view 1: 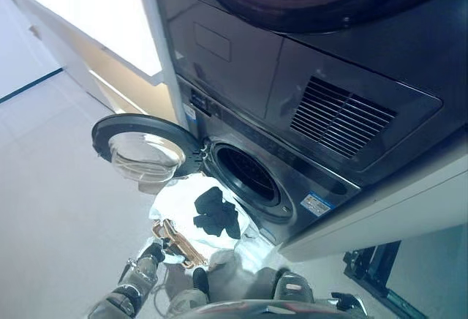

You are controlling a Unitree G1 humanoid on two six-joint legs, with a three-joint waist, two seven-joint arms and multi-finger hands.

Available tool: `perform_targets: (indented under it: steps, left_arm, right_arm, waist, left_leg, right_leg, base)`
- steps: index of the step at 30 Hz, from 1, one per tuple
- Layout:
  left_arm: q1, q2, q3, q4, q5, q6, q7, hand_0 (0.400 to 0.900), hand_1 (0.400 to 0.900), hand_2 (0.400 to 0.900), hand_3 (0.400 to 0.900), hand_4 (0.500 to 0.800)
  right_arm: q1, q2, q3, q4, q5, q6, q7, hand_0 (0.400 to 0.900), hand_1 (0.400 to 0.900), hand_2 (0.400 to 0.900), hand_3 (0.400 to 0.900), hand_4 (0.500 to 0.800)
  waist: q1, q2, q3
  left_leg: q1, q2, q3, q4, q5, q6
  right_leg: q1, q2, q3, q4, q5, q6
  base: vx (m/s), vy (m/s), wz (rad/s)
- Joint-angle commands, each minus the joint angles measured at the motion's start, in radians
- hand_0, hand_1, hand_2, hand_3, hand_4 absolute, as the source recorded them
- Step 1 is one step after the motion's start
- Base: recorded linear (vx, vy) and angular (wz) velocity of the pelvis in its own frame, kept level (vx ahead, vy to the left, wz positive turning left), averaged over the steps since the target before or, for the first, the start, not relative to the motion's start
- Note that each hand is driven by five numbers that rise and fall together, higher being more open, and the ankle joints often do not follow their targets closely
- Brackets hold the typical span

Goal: Put the clothes in the basket into the washing machine.

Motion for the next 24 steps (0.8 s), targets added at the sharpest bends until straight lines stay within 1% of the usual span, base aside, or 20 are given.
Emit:
perform_targets:
  steps: [1, 3, 5, 7, 9, 10, 12, 13, 14, 15, 16, 17, 18, 19, 21, 23, 24]
  left_arm:
    - [-0.045, -0.026, 0.010, -0.016, 0.068, -0.026, 0.030, 0.900, 0.900, 0.900, 0.900, 0.800]
    - [-0.049, -0.029, 0.000, -0.008, 0.090, -0.024, 0.030, 0.900, 0.900, 0.900, 0.900, 0.800]
    - [-0.070, -0.030, -0.010, 0.006, 0.114, -0.019, 0.038, 0.900, 0.900, 0.900, 0.900, 0.800]
    - [-0.106, -0.029, -0.037, 0.025, 0.158, -0.011, 0.054, 0.900, 0.900, 0.900, 0.900, 0.800]
    - [-0.154, -0.030, -0.066, 0.032, 0.181, -0.004, 0.063, 0.900, 0.900, 0.900, 0.900, 0.800]
    - [-0.201, -0.035, -0.087, 0.039, 0.194, 0.001, 0.076, 0.900, 0.900, 0.900, 0.900, 0.800]
    - [-0.246, -0.027, -0.122, 0.037, 0.222, 0.001, 0.092, 0.900, 0.900, 0.900, 0.900, 0.800]
    - [-0.247, -0.028, -0.122, 0.037, 0.222, 0.001, 0.092, 0.900, 0.900, 0.900, 0.900, 0.800]
    - [-0.312, -0.004, -0.173, 0.019, 0.265, 0.002, 0.115, 0.900, 0.900, 0.900, 0.900, 0.800]
    - [-0.313, -0.004, -0.173, 0.020, 0.265, 0.002, 0.115, 0.900, 0.900, 0.900, 0.900, 0.800]
    - [-0.360, 0.013, -0.226, 0.005, 0.325, 0.011, 0.127, 0.900, 0.900, 0.900, 0.900, 0.800]
    - [-0.404, 0.026, -0.258, -0.016, 0.340, 0.005, 0.130, 0.900, 0.900, 0.900, 0.900, 0.800]
    - [-0.441, 0.036, -0.290, -0.013, 0.381, 0.016, 0.146, 0.900, 0.900, 0.900, 0.900, 0.800]
    - [-0.442, 0.036, -0.290, -0.013, 0.381, 0.016, 0.146, 0.900, 0.900, 0.900, 0.900, 0.800]
    - [-0.508, 0.038, -0.322, -0.001, 0.406, 0.029, 0.180, 0.900, 0.900, 0.900, 0.900, 0.800]
    - [-0.537, 0.043, -0.337, 0.003, 0.418, 0.033, 0.197, 0.900, 0.900, 0.900, 0.900, 0.800]
    - [-0.557, 0.044, -0.347, 0.010, 0.430, 0.041, 0.220, 0.900, 0.900, 0.900, 0.900, 0.800]
  right_arm:
    - [0.023, -0.075, -0.012, 0.033, 0.016, 0.001, -0.050, 0.900, 0.900, 0.900, 0.900, 0.800]
    - [0.029, -0.084, -0.026, 0.039, 0.015, 0.004, -0.057, 0.900, 0.900, 0.900, 0.900, 0.800]
    - [0.019, -0.094, -0.033, 0.043, 0.016, 0.003, -0.065, 0.900, 0.900, 0.900, 0.900, 0.800]
    - [-0.004, -0.106, -0.051, 0.045, 0.033, -0.002, -0.078, 0.900, 0.900, 0.900, 0.900, 0.800]
    - [-0.032, -0.127, -0.065, 0.046, 0.054, -0.005, -0.092, 0.900, 0.900, 0.900, 0.900, 0.800]
    - [-0.053, -0.139, -0.071, 0.051, 0.066, -0.007, -0.100, 0.900, 0.900, 0.900, 0.900, 0.800]
    - [-0.073, -0.158, -0.079, 0.054, 0.085, -0.011, -0.111, 0.900, 0.900, 0.900, 0.900, 0.800]
    - [-0.074, -0.158, -0.080, 0.055, 0.085, -0.011, -0.110, 0.900, 0.900, 0.900, 0.900, 0.800]
    - [-0.101, -0.176, -0.086, 0.055, 0.110, -0.021, -0.124, 0.900, 0.900, 0.900, 0.900, 0.800]
    - [-0.102, -0.176, -0.086, 0.056, 0.111, -0.021, -0.124, 0.900, 0.900, 0.900, 0.900, 0.800]
    - [-0.117, -0.189, -0.095, 0.059, 0.128, -0.026, -0.137, 0.900, 0.900, 0.900, 0.900, 0.800]
    - [-0.121, -0.189, -0.103, 0.056, 0.159, -0.037, -0.145, 0.900, 0.900, 0.900, 0.900, 0.800]
    - [-0.126, -0.194, -0.108, 0.061, 0.175, -0.040, -0.155, 0.900, 0.900, 0.900, 0.900, 0.800]
    - [-0.127, -0.193, -0.109, 0.061, 0.175, -0.040, -0.155, 0.900, 0.900, 0.900, 0.900, 0.800]
    - [-0.128, -0.182, -0.117, 0.065, 0.218, -0.058, -0.176, 0.900, 0.900, 0.900, 0.900, 0.800]
    - [-0.121, -0.170, -0.117, 0.063, 0.239, -0.070, -0.182, 0.900, 0.900, 0.900, 0.900, 0.800]
    - [-0.122, -0.163, -0.112, 0.061, 0.248, -0.075, -0.193, 0.900, 0.900, 0.900, 0.900, 0.800]
  waist:
    - [0.004, 0.023, -0.030]
    - [-0.002, 0.031, -0.047]
    - [-0.008, 0.044, -0.050]
    - [-0.015, 0.053, -0.046]
    - [-0.024, 0.064, -0.023]
    - [-0.031, 0.073, 0.001]
    - [-0.037, 0.080, 0.025]
    - [-0.036, 0.080, 0.023]
    - [-0.039, 0.085, 0.054]
    - [-0.039, 0.085, 0.051]
    - [-0.041, 0.089, 0.069]
    - [-0.041, 0.089, 0.085]
    - [-0.043, 0.089, 0.096]
    - [-0.043, 0.089, 0.094]
    - [-0.051, 0.090, 0.117]
    - [-0.055, 0.092, 0.121]
    - [-0.060, 0.093, 0.129]
  left_leg:
    - [-0.065, 0.035, -0.036, 0.028, -0.024, -0.041]
    - [-0.060, 0.041, -0.030, 0.014, -0.024, -0.047]
    - [-0.066, 0.048, -0.030, 0.007, -0.022, -0.051]
    - [-0.078, 0.056, -0.028, 0.004, -0.018, -0.055]
    - [-0.103, 0.065, -0.031, 0.005, -0.011, -0.057]
    - [-0.139, 0.071, -0.035, 0.012, -0.005, -0.059]
    - [-0.191, 0.076, -0.037, 0.022, 0.005, -0.060]
    - [-0.194, 0.076, -0.037, 0.023, 0.005, -0.060]
    - [-0.264, 0.075, -0.050, 0.057, 0.011, -0.060]
    - [-0.270, 0.075, -0.050, 0.060, 0.010, -0.060]
    - [-0.324, 0.074, -0.058, 0.096, 0.010, -0.060]
    - [-0.395, 0.073, -0.079, 0.151, 0.010, -0.063]
    - [-0.436, 0.070, -0.085, 0.179, 0.006, -0.064]
    - [-0.442, 0.070, -0.086, 0.183, 0.005, -0.064]
    - [-0.541, 0.067, -0.104, 0.248, -0.005, -0.068]
    - [-0.590, 0.067, -0.110, 0.279, -0.014, -0.069]
    - [-0.620, 0.074, -0.107, 0.300, -0.019, -0.069]
  right_leg:
    - [0.043, 0.047, -0.009, -0.030, 0.121, -0.018]
    - [0.068, 0.059, -0.034, -0.075, 0.116, -0.016]
    - [0.063, 0.068, -0.041, -0.088, 0.110, -0.016]
    - [0.048, 0.071, -0.044, -0.085, 0.103, -0.016]
    - [0.010, 0.069, -0.044, -0.065, 0.099, -0.018]
    - [-0.030, 0.068, -0.041, -0.046, 0.093, -0.021]
    - [-0.088, 0.065, -0.038, -0.029, 0.095, -0.022]
    - [-0.092, 0.065, -0.038, -0.027, 0.094, -0.022]
    - [-0.150, 0.063, -0.035, -0.009, 0.096, -0.025]
    - [-0.154, 0.062, -0.035, -0.007, 0.096, -0.025]
    - [-0.198, 0.061, -0.035, 0.012, 0.094, -0.028]
    - [-0.235, 0.052, -0.036, 0.024, 0.093, -0.030]
    - [-0.258, 0.046, -0.039, 0.032, 0.091, -0.031]
    - [-0.263, 0.045, -0.040, 0.034, 0.090, -0.031]
    - [-0.331, 0.028, -0.039, 0.063, 0.091, -0.032]
    - [-0.377, 0.022, -0.031, 0.088, 0.087, -0.033]
    - [-0.408, 0.014, -0.027, 0.109, 0.089, -0.033]
  base:
    - [0.19, -0.011, -0.08]
    - [0.15, -0.032, 0.05]
    - [0.06, -0.022, -0.01]
    - [0.01, -0.003, -0.02]
    - [-0.11, 0.008, 0.01]
    - [-0.16, 0.011, 0.01]
    - [-0.14, 0.014, -0.03]
    - [-0.20, 0.003, 0.00]
    - [-0.14, -0.008, 0.02]
    - [-0.22, -0.016, 0.07]
    - [-0.16, -0.038, 0.15]
    - [-0.19, -0.057, 0.21]
    - [-0.11, -0.049, 0.17]
    - [-0.10, -0.044, 0.10]
    - [-0.10, -0.035, 0.06]
    - [-0.05, -0.002, 0.00]
    - [0.00, 0.000, 0.00]
